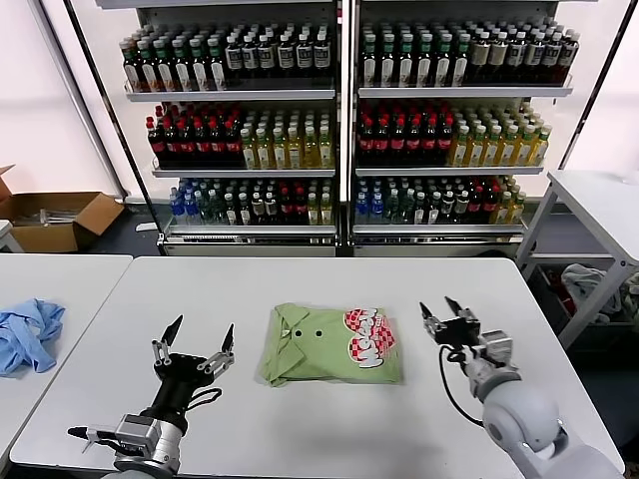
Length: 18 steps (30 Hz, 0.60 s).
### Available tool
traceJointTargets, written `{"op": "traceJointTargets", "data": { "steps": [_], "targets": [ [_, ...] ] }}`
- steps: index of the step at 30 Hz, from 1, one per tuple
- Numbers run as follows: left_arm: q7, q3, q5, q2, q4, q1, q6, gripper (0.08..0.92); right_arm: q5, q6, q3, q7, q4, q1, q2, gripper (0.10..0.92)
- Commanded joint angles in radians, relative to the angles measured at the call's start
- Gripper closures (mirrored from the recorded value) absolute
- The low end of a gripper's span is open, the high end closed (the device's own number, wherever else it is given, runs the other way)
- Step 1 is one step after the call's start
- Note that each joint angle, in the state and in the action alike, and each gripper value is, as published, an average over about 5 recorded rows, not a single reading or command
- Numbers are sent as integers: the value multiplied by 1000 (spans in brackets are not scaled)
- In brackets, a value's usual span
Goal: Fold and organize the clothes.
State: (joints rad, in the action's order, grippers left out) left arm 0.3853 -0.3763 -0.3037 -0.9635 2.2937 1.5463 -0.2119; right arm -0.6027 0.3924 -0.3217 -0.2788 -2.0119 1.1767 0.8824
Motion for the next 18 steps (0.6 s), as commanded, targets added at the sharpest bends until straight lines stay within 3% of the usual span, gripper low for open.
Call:
{"op": "traceJointTargets", "data": {
  "steps": [1,10,18],
  "targets": [
    [11,22,-21,23,33,48,18,177,263,-345,-441,-98,-311,666,11,429],
    [1,14,24,31,-9,173,267,177,398,-672,-371,-201,-332,954,137,214],
    [9,-3,13,25,-74,240,375,177,396,-827,-286,-205,-246,978,162,203]
  ]
}}
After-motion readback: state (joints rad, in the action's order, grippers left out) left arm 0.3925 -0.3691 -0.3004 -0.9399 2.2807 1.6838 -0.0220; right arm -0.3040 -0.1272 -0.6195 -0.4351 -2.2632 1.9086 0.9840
